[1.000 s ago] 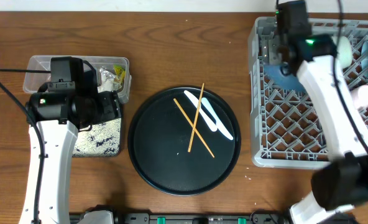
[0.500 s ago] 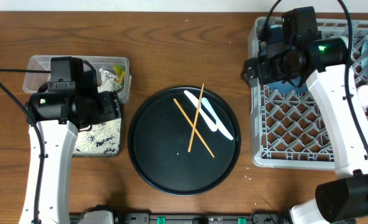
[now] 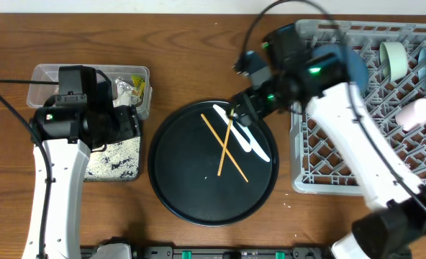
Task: Sort waste into correct bins and load items into the dishwasher rack
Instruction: 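Move the right gripper back over the chopsticks on the round tray, then grasp one wooden chopstick with the right gripper and lift it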
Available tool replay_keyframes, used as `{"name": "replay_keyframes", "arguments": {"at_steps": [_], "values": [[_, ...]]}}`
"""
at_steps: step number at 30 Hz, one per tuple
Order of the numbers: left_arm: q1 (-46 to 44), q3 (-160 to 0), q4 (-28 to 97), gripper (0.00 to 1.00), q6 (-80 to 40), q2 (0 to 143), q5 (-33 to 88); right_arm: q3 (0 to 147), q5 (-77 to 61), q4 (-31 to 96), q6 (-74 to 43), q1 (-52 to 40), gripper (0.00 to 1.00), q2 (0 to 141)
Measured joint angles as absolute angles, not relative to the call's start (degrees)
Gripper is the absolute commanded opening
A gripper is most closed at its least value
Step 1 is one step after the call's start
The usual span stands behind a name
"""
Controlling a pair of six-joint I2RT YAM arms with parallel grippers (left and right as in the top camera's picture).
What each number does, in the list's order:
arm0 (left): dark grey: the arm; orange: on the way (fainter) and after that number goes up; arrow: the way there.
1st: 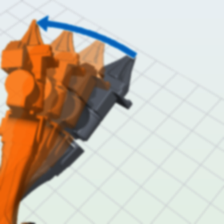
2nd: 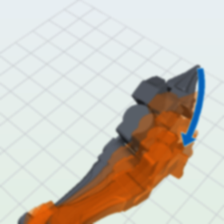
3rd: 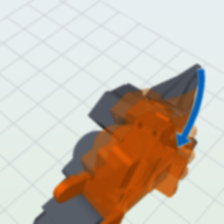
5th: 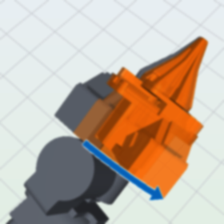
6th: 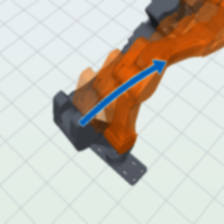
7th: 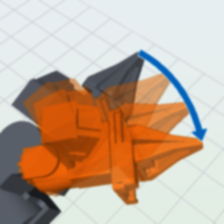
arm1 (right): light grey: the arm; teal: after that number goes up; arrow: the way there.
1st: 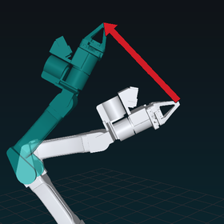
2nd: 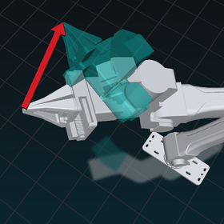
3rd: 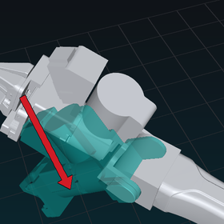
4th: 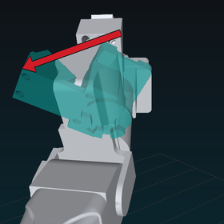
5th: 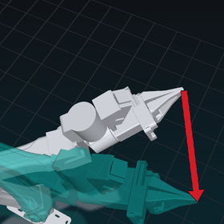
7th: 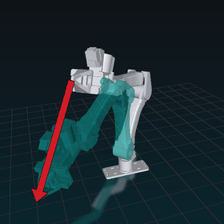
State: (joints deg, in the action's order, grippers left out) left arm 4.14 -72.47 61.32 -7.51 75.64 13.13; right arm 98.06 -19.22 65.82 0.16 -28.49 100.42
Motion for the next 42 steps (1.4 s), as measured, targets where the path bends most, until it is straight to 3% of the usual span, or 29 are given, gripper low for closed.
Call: {"name": "replay_keyframes", "arguments": {"at_steps": [9,15,25,35,40,42], "values": [[4.14,-72.47,61.3,0.73,-7.51,75.64,13.13,97.71,-7.14,64.58,-25.69,-37.56,0.87,113.62],[4.14,-72.47,61.32,0.73,-7.51,75.64,13.13,97.62,-5.78,63.83,-37.23,-39.13,0.71,120.05],[4.14,-72.47,61.32,0.73,-7.51,75.64,13.13,97.34,-3.99,62.28,-43.29,-39.75,0.54,123.72],[4.14,-72.47,61.32,0.73,-7.51,75.64,13.13,96.51,-2.92,59.96,-44.58,-39.75,0.45,125.67],[4.14,-72.47,61.3,0.73,-7.51,75.64,13.13,93.78,-2.79,56.31,-44.8,-39.75,0.34,125.97],[4.14,-72.47,61.3,0.73,-7.51,75.64,13.13,93.14,-2.72,55.4,-44.91,-39.75,0.19,125.73]]}}
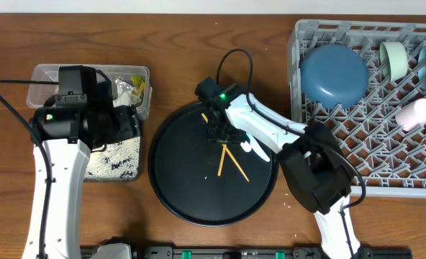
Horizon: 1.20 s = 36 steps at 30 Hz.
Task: Sort waste into correct bins and load items into the dishwasher rack
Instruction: 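Grasp one wooden chopstick with the right gripper and lift it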
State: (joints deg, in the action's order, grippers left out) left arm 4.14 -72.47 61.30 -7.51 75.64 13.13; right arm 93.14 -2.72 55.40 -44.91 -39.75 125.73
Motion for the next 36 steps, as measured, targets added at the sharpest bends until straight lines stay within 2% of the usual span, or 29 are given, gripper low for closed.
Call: {"name": "replay_keyframes", "arguments": {"at_steps": [2,6,18,29,36], "values": [[4.14,-72.47,61.32,0.73,-7.51,75.64,13.13,92.53,-2.09,55.02,-44.86,-39.7,0.08,125.51],[4.14,-72.47,61.32,0.73,-7.51,75.64,13.13,92.2,-1.34,54.76,-45.04,-39.68,0.01,125.23],[4.14,-72.47,61.3,0.73,-7.51,75.64,13.13,92.01,-1.39,56.27,-42.54,-38.39,0.01,124.42],[4.14,-72.47,61.3,0.73,-7.51,75.64,13.13,91.5,1.67,58.78,-37.04,-37.74,0.01,114.89],[4.14,-72.47,61.3,0.73,-7.51,75.64,13.13,91.48,3.42,61.56,-34.37,-37.63,0.01,114.1]]}}
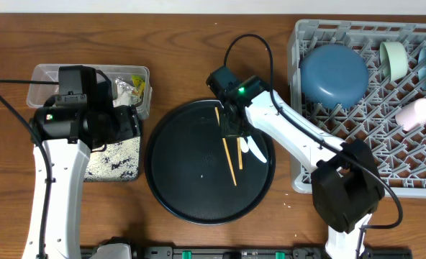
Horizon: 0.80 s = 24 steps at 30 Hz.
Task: Sort waste into correct bins and load items into the dishwasher rack
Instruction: 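Grasp one wooden chopstick with the right gripper and lift it, then carry the chopstick into the dish rack and release it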
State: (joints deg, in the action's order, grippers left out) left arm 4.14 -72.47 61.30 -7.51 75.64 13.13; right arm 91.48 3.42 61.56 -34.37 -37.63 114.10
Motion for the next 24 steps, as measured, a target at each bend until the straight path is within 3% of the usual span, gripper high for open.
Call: {"name": "replay_keyframes", "arguments": {"at_steps": [7,16,24], "values": [[4.14,-72.47,61.32,0.73,-7.51,75.64,13.13,91.31,4.34,63.64,-29.3,-32.67,0.01,109.67],[4.14,-72.47,61.3,0.73,-7.51,75.64,13.13,91.33,6.11,64.03,-18.41,-14.31,0.01,93.93],[4.14,-72.47,61.3,0.73,-7.51,75.64,13.13,91.31,7.09,64.01,-2.26,0.78,0.01,92.88]]}}
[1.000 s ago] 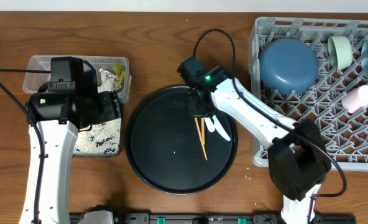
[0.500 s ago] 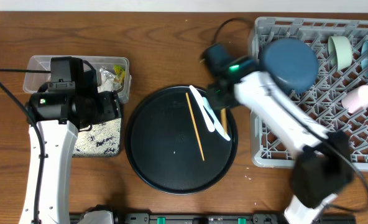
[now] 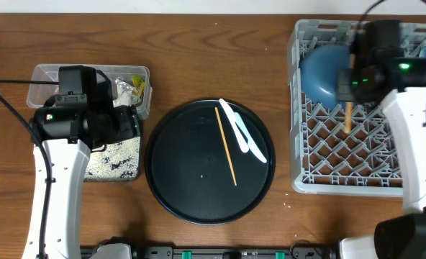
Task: Sort waste into correct bins and load items into the dishwasher rack
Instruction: 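Carry the chopstick into the dish rack and release it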
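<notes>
My right gripper (image 3: pixel 348 103) hangs over the grey dishwasher rack (image 3: pixel 299 144), shut on a wooden chopstick (image 3: pixel 347 119) that points down toward the grid beside the blue bowl (image 3: pixel 322 72). A second chopstick (image 3: pixel 226 146) lies on the round black tray (image 3: pixel 198 187), next to a white plastic utensil (image 3: pixel 243 132). My left gripper (image 3: pixel 118 122) hovers over the bins at the left; the arm's body hides its fingers.
A clear bin (image 3: pixel 47 72) holding yellowish scraps (image 3: pixel 134 86) stands at the far left, with a speckled black-and-white bin (image 3: pixel 116 162) just in front of it. The right arm covers the back right part of the rack.
My right gripper has gone from the top of the black tray to the rack, carrying one chopstick. One chopstick and the white utensil stay on the tray. The left arm is unchanged.
Two chopsticks lay crossed on the tray while my right arm reached from the rack side. Then the gripper was down on them at the tray's centre, then at their upper ends with the sticks nearly parallel. Now one stick is held over the rack.
</notes>
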Available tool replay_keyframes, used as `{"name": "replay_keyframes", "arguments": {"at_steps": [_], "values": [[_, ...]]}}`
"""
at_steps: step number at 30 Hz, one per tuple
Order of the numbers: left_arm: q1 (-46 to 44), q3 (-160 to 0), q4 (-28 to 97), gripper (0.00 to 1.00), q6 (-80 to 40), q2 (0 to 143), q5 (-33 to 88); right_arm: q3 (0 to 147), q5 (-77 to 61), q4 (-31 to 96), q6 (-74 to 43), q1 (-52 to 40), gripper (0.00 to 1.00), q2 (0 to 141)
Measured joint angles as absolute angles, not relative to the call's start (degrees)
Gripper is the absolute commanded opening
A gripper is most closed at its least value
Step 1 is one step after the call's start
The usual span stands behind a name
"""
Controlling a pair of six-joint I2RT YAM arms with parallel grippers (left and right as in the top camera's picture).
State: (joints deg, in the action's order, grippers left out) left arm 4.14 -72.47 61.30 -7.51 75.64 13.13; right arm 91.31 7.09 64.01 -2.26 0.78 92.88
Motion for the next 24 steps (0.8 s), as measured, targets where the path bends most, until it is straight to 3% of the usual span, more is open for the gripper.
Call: {"name": "replay_keyframes", "arguments": {"at_steps": [10,24], "values": [[4.14,-72.47,61.32,0.74,-7.51,75.64,13.13,91.0,8.62,61.52,4.73,13.63,0.01,96.07],[4.14,-72.47,61.32,0.73,-7.51,75.64,13.13,86.02,12.14,57.23,7.9,18.0,0.01,101.75]]}}
